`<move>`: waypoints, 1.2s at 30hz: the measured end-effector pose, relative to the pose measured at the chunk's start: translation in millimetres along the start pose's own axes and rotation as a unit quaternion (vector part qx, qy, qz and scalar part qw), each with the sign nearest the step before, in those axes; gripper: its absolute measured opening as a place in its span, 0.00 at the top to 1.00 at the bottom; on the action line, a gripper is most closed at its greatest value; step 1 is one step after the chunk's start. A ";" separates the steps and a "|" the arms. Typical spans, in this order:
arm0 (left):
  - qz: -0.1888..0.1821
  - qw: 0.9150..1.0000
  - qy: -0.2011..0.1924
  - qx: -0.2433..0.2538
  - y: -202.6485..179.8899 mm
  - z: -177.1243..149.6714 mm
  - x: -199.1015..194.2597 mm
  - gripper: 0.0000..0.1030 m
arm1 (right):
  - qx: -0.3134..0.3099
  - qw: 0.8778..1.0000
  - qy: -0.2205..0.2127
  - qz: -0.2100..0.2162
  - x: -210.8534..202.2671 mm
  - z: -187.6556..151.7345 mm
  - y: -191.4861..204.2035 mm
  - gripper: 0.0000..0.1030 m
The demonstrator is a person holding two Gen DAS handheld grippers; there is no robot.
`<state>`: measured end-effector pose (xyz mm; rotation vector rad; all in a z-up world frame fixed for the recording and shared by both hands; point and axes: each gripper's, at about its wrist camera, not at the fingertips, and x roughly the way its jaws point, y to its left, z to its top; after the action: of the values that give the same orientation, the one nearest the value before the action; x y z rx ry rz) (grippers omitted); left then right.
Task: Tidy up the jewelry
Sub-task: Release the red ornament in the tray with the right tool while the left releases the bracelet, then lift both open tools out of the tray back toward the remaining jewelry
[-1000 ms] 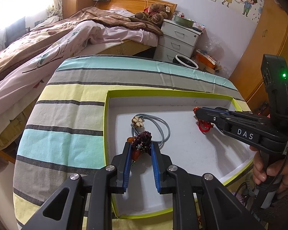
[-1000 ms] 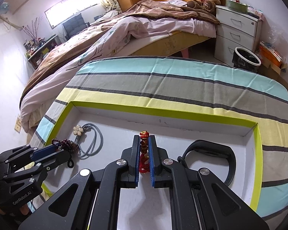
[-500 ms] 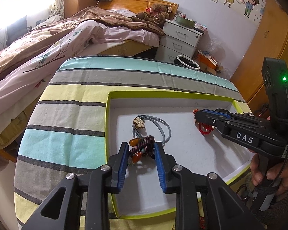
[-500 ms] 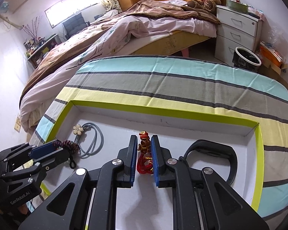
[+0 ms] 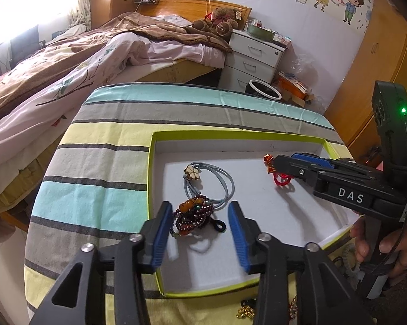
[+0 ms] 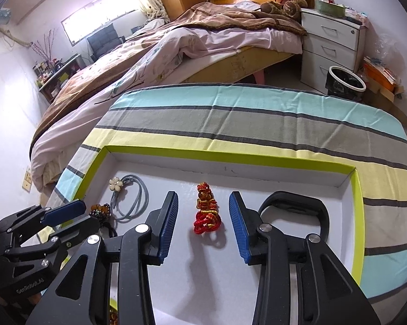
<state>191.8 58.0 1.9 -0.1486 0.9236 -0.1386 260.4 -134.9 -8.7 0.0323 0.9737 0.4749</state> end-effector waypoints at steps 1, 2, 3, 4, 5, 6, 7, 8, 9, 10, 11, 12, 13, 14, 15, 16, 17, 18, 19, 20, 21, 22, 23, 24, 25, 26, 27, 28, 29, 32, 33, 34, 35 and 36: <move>0.001 1.000 -0.003 0.002 -0.8 -0.6 -2.3 0.56 | 0.002 1.000 -0.001 0.001 -1.9 -0.4 0.3 0.61; 0.000 1.000 -0.005 0.004 -2.0 -1.1 -4.5 0.56 | 0.002 1.000 -0.003 0.002 -3.3 -0.9 0.6 0.61; 0.001 1.000 -0.007 0.006 -3.5 -1.5 -7.0 0.56 | 0.002 1.000 -0.006 0.003 -6.4 -1.7 1.8 0.61; 0.002 1.000 -0.007 0.007 -5.1 -2.3 -9.9 0.56 | 0.001 1.000 -0.008 0.005 -9.1 -2.7 2.7 0.61; 0.002 1.000 -0.008 0.008 -5.4 -2.5 -11.4 0.55 | 0.001 1.000 -0.010 0.005 -11.5 -3.3 3.3 0.61; 0.003 1.000 -0.010 0.008 -6.6 -4.1 -14.8 0.55 | -0.001 1.000 -0.013 0.005 -15.7 -4.9 4.0 0.61; 0.004 1.000 -0.011 0.009 -7.8 -5.6 -17.6 0.55 | -0.001 1.000 -0.016 0.006 -19.3 -6.5 4.9 0.61; 0.003 1.000 -0.013 0.012 -9.6 -7.8 -21.2 0.55 | -0.002 1.000 -0.020 0.008 -24.4 -9.0 6.3 0.61; 0.003 1.000 -0.015 0.012 -9.8 -9.1 -22.8 0.54 | -0.003 1.000 -0.022 0.008 -27.1 -10.8 7.1 0.61; 0.002 1.000 -0.015 0.014 -10.9 -12.0 -26.2 0.54 | -0.005 1.000 -0.025 0.009 -32.2 -13.7 8.2 0.61; 0.001 1.000 -0.015 0.016 -12.0 -14.4 -28.8 0.54 | -0.006 1.000 -0.028 0.009 -36.0 -16.0 9.0 0.61; 0.001 1.000 -0.016 0.016 -12.2 -16.5 -32.2 0.53 | -0.008 0.999 -0.033 0.006 -41.7 -20.0 9.6 0.61; 0.001 1.000 -0.018 0.016 -12.2 -18.3 -34.4 0.53 | -0.009 0.999 -0.036 0.004 -45.9 -23.3 9.9 0.61; 0.000 1.000 -0.019 0.013 -11.7 -21.8 -38.1 0.53 | -0.008 0.999 -0.040 0.003 -51.2 -27.6 9.6 0.61; 0.000 1.000 -0.019 0.011 -11.5 -24.4 -41.2 0.53 | -0.006 0.999 -0.043 0.003 -55.2 -30.2 9.3 0.61; 0.001 1.000 -0.021 0.010 -11.5 -27.3 -44.5 0.53 | -0.004 0.999 -0.045 0.003 -59.0 -33.4 8.5 0.61; 0.001 1.000 -0.023 0.010 -12.0 -29.5 -47.1 0.53 | -0.003 0.999 -0.048 0.003 -63.1 -36.9 7.4 0.61; 0.000 1.000 -0.025 0.009 -12.3 -34.0 -51.7 0.53 | 0.000 0.999 -0.051 0.002 -68.7 -42.3 6.3 0.61; -0.002 1.000 -0.027 0.009 -12.2 -37.2 -54.8 0.53 | 0.001 0.999 -0.053 0.000 -72.6 -46.3 5.5 0.61; -0.004 1.000 -0.027 0.009 -12.6 -41.7 -58.4 0.53 | 0.002 0.999 -0.054 -0.001 -76.6 -50.0 4.8 0.61; -0.005 1.000 -0.028 0.007 -12.7 -45.6 -61.6 0.53 | 0.004 0.998 -0.059 -0.003 -82.8 -55.7 3.4 0.61; -0.007 1.000 -0.030 0.006 -12.5 -48.5 -64.1 0.53 | 0.005 0.998 -0.062 -0.004 -86.6 -59.9 2.8 0.61; -0.010 0.999 -0.031 0.005 -12.6 -51.5 -66.7 0.53 | 0.007 0.998 -0.064 -0.004 -91.4 -65.5 1.0 0.61; -0.012 0.999 -0.030 0.003 -13.0 -56.5 -70.1 0.53 | 0.008 0.998 -0.065 -0.006 -94.6 -68.9 -1.2 0.61; -0.012 0.999 -0.029 0.004 -13.6 -60.1 -72.2 0.53 | 0.010 0.998 -0.065 -0.008 -97.2 -72.6 -2.8 0.61; -0.012 0.999 -0.029 0.006 -13.9 -64.1 -74.2 0.53 | 0.011 0.998 -0.067 -0.011 -100.9 -77.8 -5.0 0.61; -0.009 1.000 -0.027 0.006 -13.3 -68.5 -75.4 0.52 | 0.013 0.998 -0.068 -0.013 -103.4 -81.1 -6.9 0.61; -0.008 1.000 -0.026 0.004 -13.0 -71.5 -76.4 0.51 | 0.015 0.997 -0.070 -0.016 -106.3 -85.8 -9.7 0.61; -0.010 1.000 -0.026 -0.001 -12.9 -74.3 -77.4 0.49 | 0.017 0.997 -0.070 -0.017 -108.3 -89.7 -12.3 0.61; -0.019 1.000 -0.019 -0.009 -11.7 -83.5 -78.9 0.45 | 0.024 0.997 -0.063 -0.035 -110.0 -104.3 -21.2 0.61; -0.017 1.000 -0.019 -0.006 -12.6 -86.3 -79.4 0.45 | 0.025 0.997 -0.060 -0.040 -110.0 -107.2 -23.9 0.61; -0.016 1.000 -0.018 -0.006 -13.6 -87.7 -79.7 0.45 | 0.026 0.997 -0.059 -0.045 -110.3 -112.2 -26.6 0.61; -0.018 1.000 -0.017 -0.007 -13.4 -88.7 -79.9 0.45 | 0.027 0.997 -0.057 -0.049 -110.8 -114.8 -28.2 0.61; -0.021 1.000 -0.017 -0.009 -13.5 -89.8 -80.6 0.45 | 0.030 0.997 -0.054 -0.055 -110.3 -119.1 -32.0 0.61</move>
<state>71.0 53.3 14.1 -0.1871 0.8889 -0.1667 125.3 -229.7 2.7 0.0575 0.8784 0.3395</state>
